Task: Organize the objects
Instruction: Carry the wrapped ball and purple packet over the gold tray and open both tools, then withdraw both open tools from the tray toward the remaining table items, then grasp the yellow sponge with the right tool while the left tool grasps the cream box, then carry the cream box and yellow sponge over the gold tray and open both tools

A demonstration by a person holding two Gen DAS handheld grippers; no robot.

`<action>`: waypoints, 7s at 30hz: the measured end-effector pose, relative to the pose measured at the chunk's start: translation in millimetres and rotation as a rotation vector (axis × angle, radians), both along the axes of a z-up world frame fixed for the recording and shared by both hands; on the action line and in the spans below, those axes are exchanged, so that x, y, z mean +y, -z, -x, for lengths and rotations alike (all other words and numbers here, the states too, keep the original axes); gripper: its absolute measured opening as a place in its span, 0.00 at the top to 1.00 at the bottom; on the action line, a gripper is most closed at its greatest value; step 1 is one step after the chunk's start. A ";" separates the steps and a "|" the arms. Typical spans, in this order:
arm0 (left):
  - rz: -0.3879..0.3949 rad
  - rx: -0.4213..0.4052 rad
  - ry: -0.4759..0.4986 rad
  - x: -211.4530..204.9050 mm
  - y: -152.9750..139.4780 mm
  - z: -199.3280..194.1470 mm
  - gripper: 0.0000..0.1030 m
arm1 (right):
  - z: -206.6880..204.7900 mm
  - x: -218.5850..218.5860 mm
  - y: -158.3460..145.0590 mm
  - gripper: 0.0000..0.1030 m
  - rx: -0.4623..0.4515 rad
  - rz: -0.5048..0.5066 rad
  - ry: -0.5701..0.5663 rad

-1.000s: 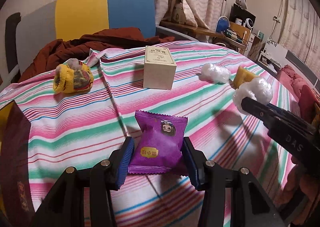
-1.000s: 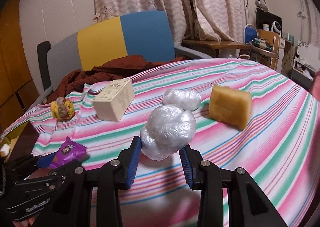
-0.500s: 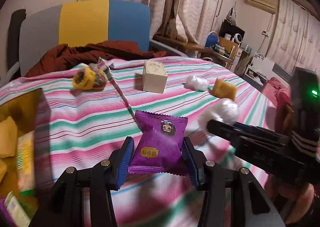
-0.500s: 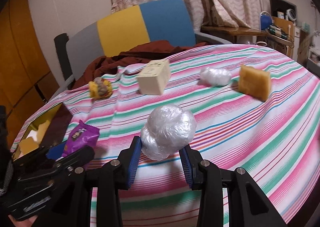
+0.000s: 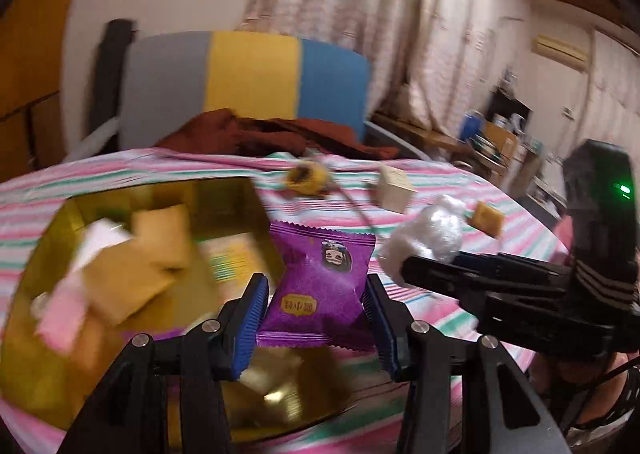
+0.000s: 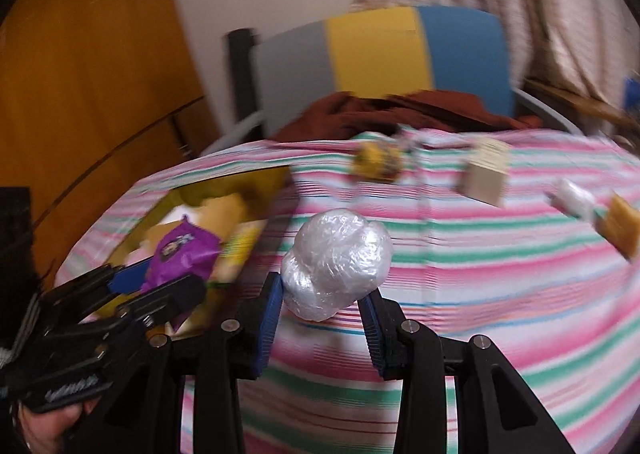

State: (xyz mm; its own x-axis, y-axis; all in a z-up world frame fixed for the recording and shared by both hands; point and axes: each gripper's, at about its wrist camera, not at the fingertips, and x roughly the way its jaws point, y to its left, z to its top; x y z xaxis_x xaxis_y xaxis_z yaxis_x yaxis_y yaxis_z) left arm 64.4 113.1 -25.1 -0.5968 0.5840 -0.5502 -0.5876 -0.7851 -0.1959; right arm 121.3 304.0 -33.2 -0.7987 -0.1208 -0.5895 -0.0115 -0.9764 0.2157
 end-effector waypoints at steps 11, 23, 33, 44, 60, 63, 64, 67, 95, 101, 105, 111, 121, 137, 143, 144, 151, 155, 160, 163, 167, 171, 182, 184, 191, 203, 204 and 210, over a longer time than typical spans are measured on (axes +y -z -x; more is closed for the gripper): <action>0.006 -0.132 -0.276 -97.9 23.5 34.4 0.52 | 24.0 -93.8 -2.3 0.62 -0.022 -0.037 -0.332; 0.069 -0.197 -0.348 -116.0 41.7 43.9 0.34 | 35.0 -114.0 15.8 0.38 -0.088 -0.004 -0.368; 0.002 -0.198 -0.423 -130.5 32.1 44.0 0.31 | 31.3 -95.9 16.7 0.35 -0.073 0.050 -0.303; -0.037 -0.214 -0.346 -104.5 23.5 43.9 0.30 | 27.4 -67.8 16.2 0.32 -0.043 0.104 -0.204; 0.012 -0.184 -0.077 -7.1 3.4 34.4 0.30 | 19.4 21.0 13.1 0.31 -0.021 0.137 0.030; 0.028 -0.188 -0.022 12.4 1.2 32.0 0.30 | 15.8 37.9 13.7 0.29 -0.020 0.122 0.064; 0.034 -0.189 -0.003 19.1 0.5 30.6 0.30 | 14.6 43.9 14.9 0.29 -0.022 0.117 0.075; 0.044 -0.201 0.049 38.5 -0.5 28.8 0.30 | 9.8 65.1 20.1 0.28 -0.040 0.098 0.121; 0.162 -0.315 0.284 143.0 22.1 9.1 0.29 | 9.8 365.7 38.1 0.16 -0.210 -0.181 0.483; 0.178 -0.296 0.275 155.3 19.3 18.2 0.29 | 19.1 359.3 57.0 0.29 -0.267 -0.223 0.439; 0.180 -0.278 0.253 170.7 17.0 33.1 0.29 | 9.9 345.2 53.9 0.45 -0.255 -0.201 0.517; 0.198 -0.248 0.259 210.9 18.9 57.3 0.29 | -8.3 324.7 47.9 0.48 -0.192 -0.040 0.592; 0.198 -0.302 0.245 282.5 36.6 108.1 0.22 | -3.5 284.8 61.0 0.47 -0.102 0.021 0.628; 0.333 -0.191 0.194 366.2 64.7 163.0 0.46 | -0.1 273.6 66.1 0.46 -0.087 -0.072 0.655; 0.322 -0.137 0.207 354.9 65.8 149.8 0.50 | -0.9 273.7 67.2 0.46 -0.078 -0.070 0.659; 0.316 -0.125 0.212 351.8 66.1 146.1 0.50 | -1.1 273.8 67.1 0.46 -0.078 -0.071 0.659; 0.264 -0.100 0.222 325.9 66.7 123.1 0.50 | 0.1 270.8 66.9 0.47 -0.078 -0.090 0.663; 0.262 -0.067 0.201 312.9 64.7 107.9 0.50 | -3.1 269.0 64.7 0.47 -0.065 -0.106 0.672; 0.273 0.007 0.216 302.2 59.2 84.7 0.50 | -10.6 261.8 56.5 0.47 -0.015 -0.141 0.683; 0.279 0.032 0.225 294.3 58.0 71.2 0.50 | -11.3 253.4 51.1 0.47 0.008 -0.181 0.673; 0.273 0.054 0.241 281.6 56.1 53.4 0.50 | -8.9 240.4 44.8 0.47 0.023 -0.220 0.641; 0.267 0.058 0.251 269.7 55.6 43.8 0.50 | -12.5 224.9 44.6 0.47 0.013 -0.190 0.606; 0.223 0.040 0.267 224.1 46.7 15.3 0.50 | -31.3 181.2 53.3 0.47 -0.038 -0.012 0.542; 0.210 0.040 0.270 213.6 43.1 8.4 0.50 | -32.0 171.2 51.2 0.47 -0.037 0.004 0.525; 0.125 0.016 0.212 156.0 18.3 2.2 0.50 | -20.1 135.0 35.3 0.47 -0.036 0.033 0.433; 0.027 -0.089 -0.038 43.4 0.9 48.1 0.50 | 44.7 41.6 -5.1 0.47 0.025 0.049 0.162; 0.025 -0.096 -0.057 35.4 1.2 51.8 0.50 | 51.1 34.6 -7.2 0.47 0.024 0.057 0.140; 0.027 -0.154 -0.156 -10.2 9.5 78.0 0.50 | 89.6 -6.2 -12.7 0.47 0.004 0.073 0.024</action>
